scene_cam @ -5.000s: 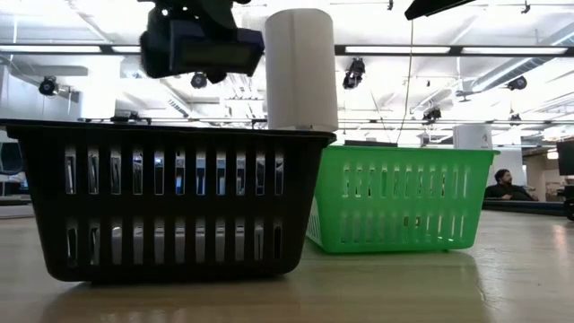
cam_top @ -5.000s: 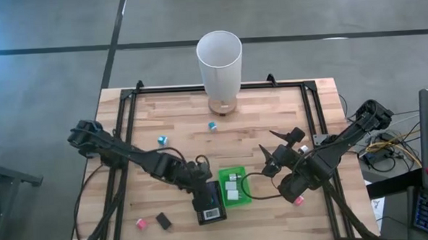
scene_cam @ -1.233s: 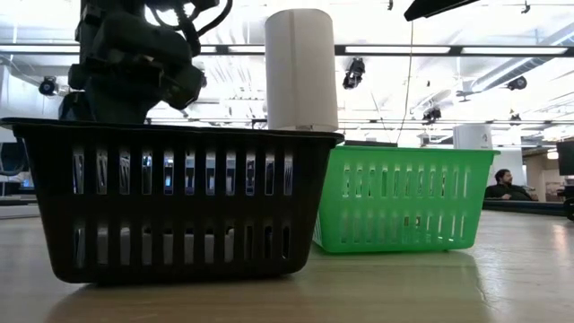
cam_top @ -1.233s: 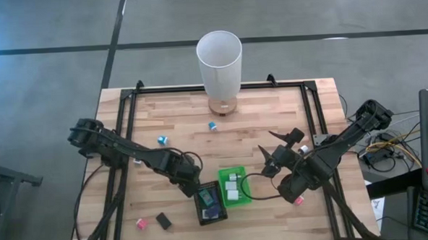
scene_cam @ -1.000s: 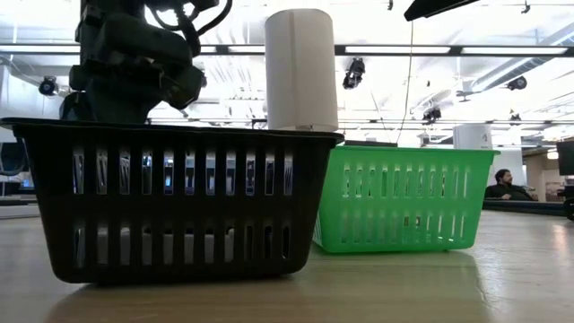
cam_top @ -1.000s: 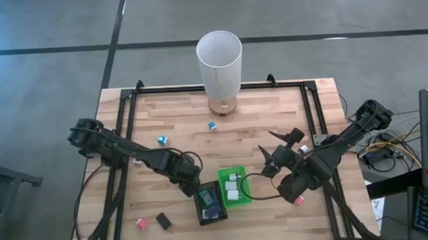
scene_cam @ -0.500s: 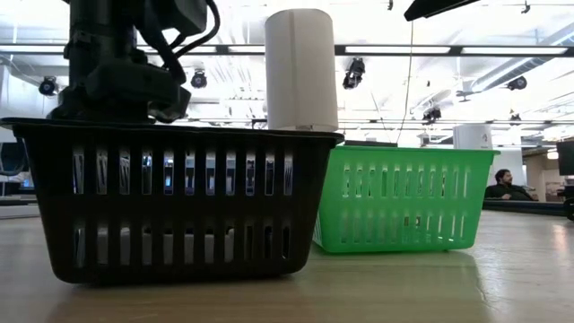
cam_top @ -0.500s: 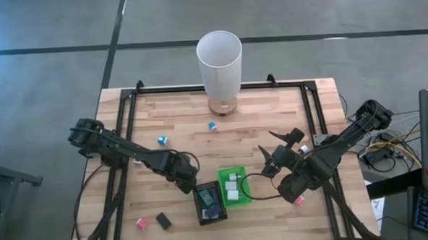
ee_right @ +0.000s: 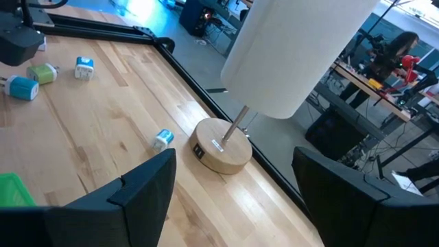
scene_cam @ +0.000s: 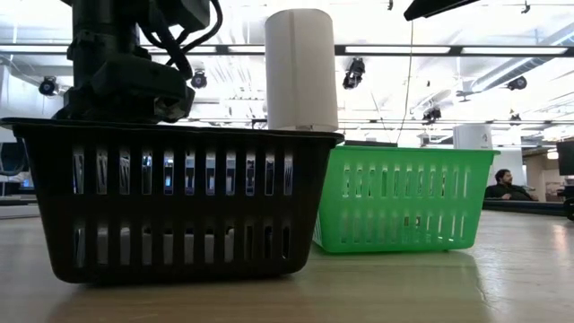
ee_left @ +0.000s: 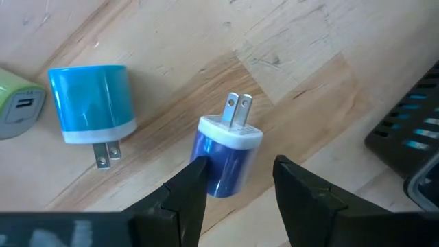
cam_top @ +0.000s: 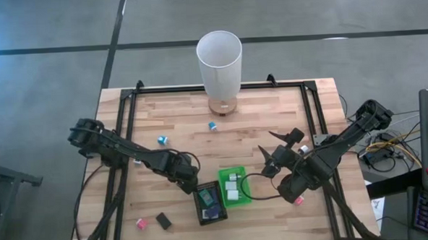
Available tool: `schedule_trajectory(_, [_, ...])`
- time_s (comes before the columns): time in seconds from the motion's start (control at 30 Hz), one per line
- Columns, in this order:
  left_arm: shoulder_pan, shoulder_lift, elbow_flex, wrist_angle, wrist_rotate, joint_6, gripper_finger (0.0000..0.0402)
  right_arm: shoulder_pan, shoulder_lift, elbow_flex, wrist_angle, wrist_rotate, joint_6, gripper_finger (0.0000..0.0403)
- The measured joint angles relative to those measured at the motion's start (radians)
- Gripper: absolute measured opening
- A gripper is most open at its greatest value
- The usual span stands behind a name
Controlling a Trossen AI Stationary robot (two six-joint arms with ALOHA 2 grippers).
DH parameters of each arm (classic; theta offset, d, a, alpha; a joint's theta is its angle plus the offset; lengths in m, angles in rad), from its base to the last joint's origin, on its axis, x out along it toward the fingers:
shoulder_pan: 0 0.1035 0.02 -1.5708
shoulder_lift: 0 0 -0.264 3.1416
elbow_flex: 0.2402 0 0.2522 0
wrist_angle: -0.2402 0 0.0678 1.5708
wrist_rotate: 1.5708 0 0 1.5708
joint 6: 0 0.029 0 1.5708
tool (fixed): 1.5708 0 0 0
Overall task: Pick & Place Office items
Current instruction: Put the purple charger adapter into the green bin
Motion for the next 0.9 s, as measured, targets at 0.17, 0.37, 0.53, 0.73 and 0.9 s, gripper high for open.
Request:
schedule_trajectory(0.17, [0.000,0.000,-0.022,0.025,0.000,-0.003,0.0167,0.000,0.000,0.000,0.002,0.000,0.000,0.0288])
schedule_trajectory(0.37, [0.000,0.000,-0.093,0.122,0.003,-0.025,0.0167,0.000,0.000,0.000,0.006,0.000,-0.007,0.0288])
schedule_trajectory(0.53, [0.000,0.000,-0.134,0.171,0.008,-0.053,0.0167,0.000,0.000,0.000,0.009,0.000,-0.008,0.0288])
schedule_trajectory(0.73, [0.000,-0.002,-0.144,0.180,0.007,-0.078,0.0156,0.000,0.000,0.000,0.012,0.000,-0.015,0.0288])
schedule_trajectory(0.9, [0.000,-0.003,-0.144,0.179,0.010,-0.085,0.0131,0.000,0.000,0.000,0.013,0.000,-0.015,0.0288])
